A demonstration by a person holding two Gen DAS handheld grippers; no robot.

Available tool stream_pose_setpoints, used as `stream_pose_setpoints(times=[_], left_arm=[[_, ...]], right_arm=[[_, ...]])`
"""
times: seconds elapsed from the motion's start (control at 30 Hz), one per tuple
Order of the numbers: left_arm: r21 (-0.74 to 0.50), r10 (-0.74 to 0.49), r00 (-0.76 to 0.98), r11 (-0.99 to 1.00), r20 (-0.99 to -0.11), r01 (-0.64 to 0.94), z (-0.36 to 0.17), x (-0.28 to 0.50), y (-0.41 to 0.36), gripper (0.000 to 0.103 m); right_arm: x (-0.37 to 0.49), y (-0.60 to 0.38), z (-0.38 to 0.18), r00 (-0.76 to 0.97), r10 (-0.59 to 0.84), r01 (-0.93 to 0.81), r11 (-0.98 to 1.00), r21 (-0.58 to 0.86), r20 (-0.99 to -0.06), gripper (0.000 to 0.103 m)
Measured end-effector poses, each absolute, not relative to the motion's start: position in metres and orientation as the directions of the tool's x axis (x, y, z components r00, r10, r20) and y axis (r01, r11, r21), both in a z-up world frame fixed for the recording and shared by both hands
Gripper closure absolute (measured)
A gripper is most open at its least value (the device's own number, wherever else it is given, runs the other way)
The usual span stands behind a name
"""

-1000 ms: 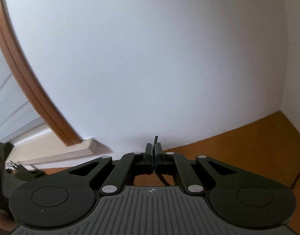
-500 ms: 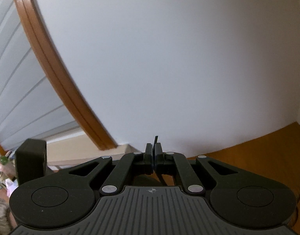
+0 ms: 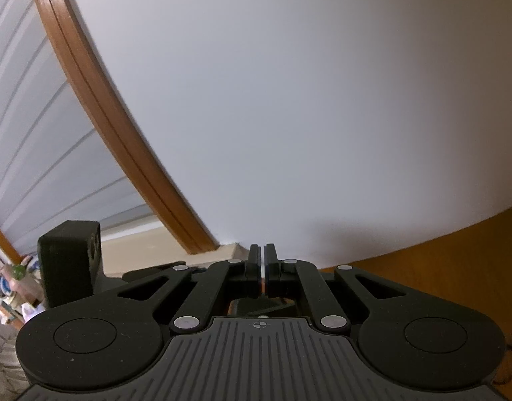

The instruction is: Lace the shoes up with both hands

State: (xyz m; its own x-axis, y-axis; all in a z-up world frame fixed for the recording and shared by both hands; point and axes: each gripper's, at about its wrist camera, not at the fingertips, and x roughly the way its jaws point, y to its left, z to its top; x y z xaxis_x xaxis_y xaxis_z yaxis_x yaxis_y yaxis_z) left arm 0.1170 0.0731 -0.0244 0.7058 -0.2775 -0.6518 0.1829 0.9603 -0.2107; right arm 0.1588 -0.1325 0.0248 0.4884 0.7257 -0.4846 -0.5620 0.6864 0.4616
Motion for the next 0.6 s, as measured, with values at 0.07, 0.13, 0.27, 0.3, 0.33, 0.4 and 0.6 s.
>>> stream_pose_setpoints(times=[0.07, 0.13, 0.27, 0.3, 0.33, 0.4, 0.6], left_arm=[[-0.225, -0.292, 0.704, 0.956, -0.648, 0.189, -0.026, 0.117, 0.075, 0.006], [-0.221, -0.284, 0.700, 0.958, -0.655, 0.183, -0.029, 0.117, 0.077, 0.007], [-0.245, -0.279, 0.674, 0.958, -0.684, 0.148, -0.038, 0.112, 0.093, 0.017], [-0.250, -0.274, 0.669, 0.959, -0.691, 0.135, -0.041, 0.108, 0.099, 0.019], [-0.255, -0.269, 0.664, 0.959, -0.698, 0.121, -0.044, 0.106, 0.105, 0.019], [-0.271, -0.256, 0.646, 0.959, -0.719, 0.078, -0.053, 0.101, 0.120, 0.019], [-0.274, -0.177, 0.627, 0.960, -0.759, -0.062, -0.070, 0.081, 0.161, 0.001]], right_arm=[[0.159, -0.130, 0.025, 0.487, 0.726, -0.564, 0.686, 0.460, -0.485, 0.100], [0.159, -0.126, 0.024, 0.488, 0.724, -0.566, 0.687, 0.455, -0.487, 0.100], [0.163, -0.134, 0.022, 0.535, 0.684, -0.565, 0.726, 0.392, -0.495, 0.098], [0.165, -0.139, 0.019, 0.554, 0.663, -0.557, 0.745, 0.368, -0.504, 0.097], [0.170, -0.146, 0.013, 0.563, 0.644, -0.536, 0.761, 0.365, -0.518, 0.097], [0.182, -0.159, -0.006, 0.552, 0.619, -0.490, 0.783, 0.383, -0.558, 0.096], [0.199, -0.168, -0.076, 0.478, 0.531, -0.449, 0.832, 0.325, -0.700, 0.084]])
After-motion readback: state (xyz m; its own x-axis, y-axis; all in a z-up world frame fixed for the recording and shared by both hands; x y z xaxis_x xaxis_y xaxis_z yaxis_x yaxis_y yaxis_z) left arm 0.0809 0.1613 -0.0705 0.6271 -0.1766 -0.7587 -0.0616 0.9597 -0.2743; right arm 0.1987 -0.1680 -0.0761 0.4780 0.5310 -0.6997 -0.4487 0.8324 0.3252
